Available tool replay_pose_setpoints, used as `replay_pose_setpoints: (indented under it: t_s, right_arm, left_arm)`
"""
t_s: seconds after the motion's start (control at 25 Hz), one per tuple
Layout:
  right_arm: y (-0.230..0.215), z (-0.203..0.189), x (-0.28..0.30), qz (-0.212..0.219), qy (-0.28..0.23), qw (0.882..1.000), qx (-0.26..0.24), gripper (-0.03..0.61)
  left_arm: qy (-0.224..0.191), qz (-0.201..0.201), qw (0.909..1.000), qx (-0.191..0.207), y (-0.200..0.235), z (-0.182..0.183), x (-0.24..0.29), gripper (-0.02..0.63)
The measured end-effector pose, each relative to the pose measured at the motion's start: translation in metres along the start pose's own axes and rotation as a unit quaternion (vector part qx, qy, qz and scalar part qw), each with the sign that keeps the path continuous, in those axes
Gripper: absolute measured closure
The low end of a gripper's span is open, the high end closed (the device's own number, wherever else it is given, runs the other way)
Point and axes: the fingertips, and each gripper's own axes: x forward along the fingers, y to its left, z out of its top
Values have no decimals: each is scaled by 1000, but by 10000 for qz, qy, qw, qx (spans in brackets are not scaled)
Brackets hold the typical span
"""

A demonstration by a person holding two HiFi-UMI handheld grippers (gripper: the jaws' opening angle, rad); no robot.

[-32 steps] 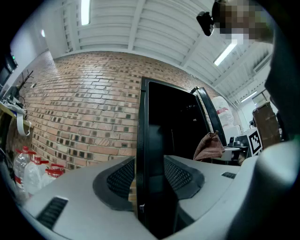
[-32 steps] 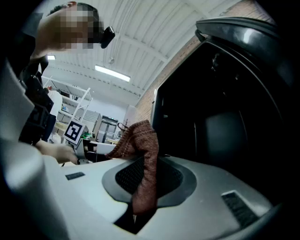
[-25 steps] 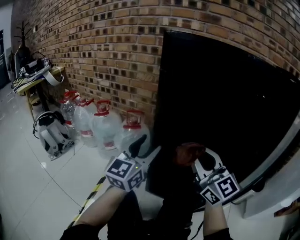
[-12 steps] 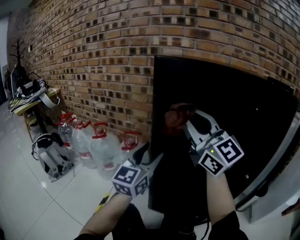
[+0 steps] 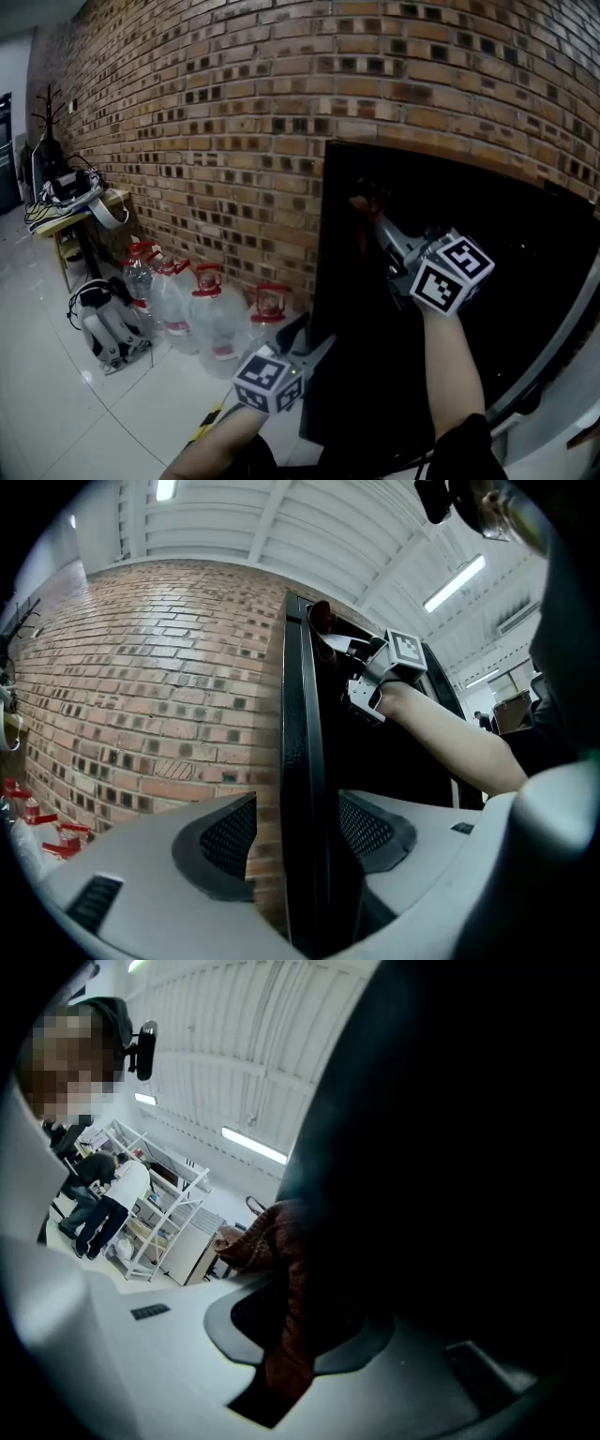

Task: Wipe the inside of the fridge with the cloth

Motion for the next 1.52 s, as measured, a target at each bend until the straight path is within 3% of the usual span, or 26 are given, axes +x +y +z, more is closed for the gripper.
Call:
replay_pose_setpoints:
  t_s: [0.28,0.44,0.68,1.32,1.52]
  right_arm:
    - [-44,-16,5,-680,-32,9976,93,505]
    - [-72,-29,10,-1058,-64,9943,98,505]
    - [-111,-48,20,-1626,90,9866,-57,505]
    - [-191,-91,36,-2315,362,9722,23,505]
    - [-207,-96,40,-2683,626,9607,-332,505]
  left_arm:
    - [56,-79,9999,140,-12,-3,10,351]
    - [23,-5,10000,79,-4,-1,11,407]
    - [67,-141,9999,51,-1,-4,9,407]
    - [-243,-211,9994,-151,-3,-1,5,414]
    - [-250,-288,9992,-82,-3,-1,6,414]
